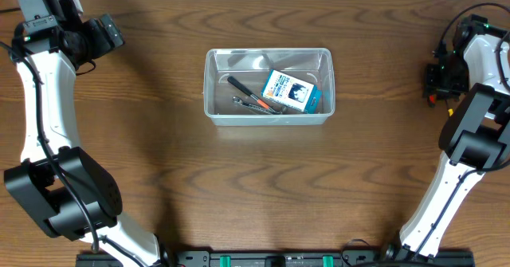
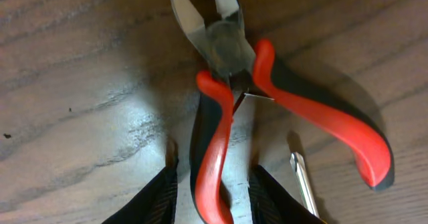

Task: Pack container
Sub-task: 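Position right gripper over the red-handled pliers and grasp them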

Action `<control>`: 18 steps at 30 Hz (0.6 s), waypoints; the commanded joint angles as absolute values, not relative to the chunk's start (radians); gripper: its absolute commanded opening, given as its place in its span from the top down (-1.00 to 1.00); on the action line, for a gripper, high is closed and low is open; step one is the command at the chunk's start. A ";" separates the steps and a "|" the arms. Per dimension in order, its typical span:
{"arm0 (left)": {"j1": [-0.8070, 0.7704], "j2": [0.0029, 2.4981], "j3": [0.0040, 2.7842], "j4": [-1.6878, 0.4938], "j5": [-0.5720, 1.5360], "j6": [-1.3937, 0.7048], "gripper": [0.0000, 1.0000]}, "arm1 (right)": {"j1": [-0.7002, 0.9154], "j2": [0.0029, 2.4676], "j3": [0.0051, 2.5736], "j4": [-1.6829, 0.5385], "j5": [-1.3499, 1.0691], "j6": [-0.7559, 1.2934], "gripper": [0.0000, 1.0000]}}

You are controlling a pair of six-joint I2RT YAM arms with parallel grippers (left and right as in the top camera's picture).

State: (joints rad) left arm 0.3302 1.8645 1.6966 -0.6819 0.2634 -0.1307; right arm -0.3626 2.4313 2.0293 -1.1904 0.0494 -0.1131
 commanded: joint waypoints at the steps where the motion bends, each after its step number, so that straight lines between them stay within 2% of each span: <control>1: 0.331 1.848 1.712 -0.685 0.273 -0.135 -0.96 | -0.374 2.441 2.026 -1.189 0.052 -0.113 0.29; 2: 0.331 1.848 1.712 -0.685 0.273 -0.135 -0.96 | -0.374 2.441 2.025 -1.189 0.052 -0.113 0.35; 5: 0.331 1.848 1.712 -0.685 0.272 -0.135 -0.96 | -0.374 2.441 2.025 -1.196 0.052 -0.113 0.90; 6: 0.331 1.848 1.712 -0.685 0.272 -0.135 -0.96 | -0.374 2.441 2.025 -1.198 0.052 -0.115 0.97; 18: 0.331 1.848 1.712 -0.685 0.272 -0.135 -0.96 | -0.372 2.415 2.085 -1.259 -0.030 -0.155 0.98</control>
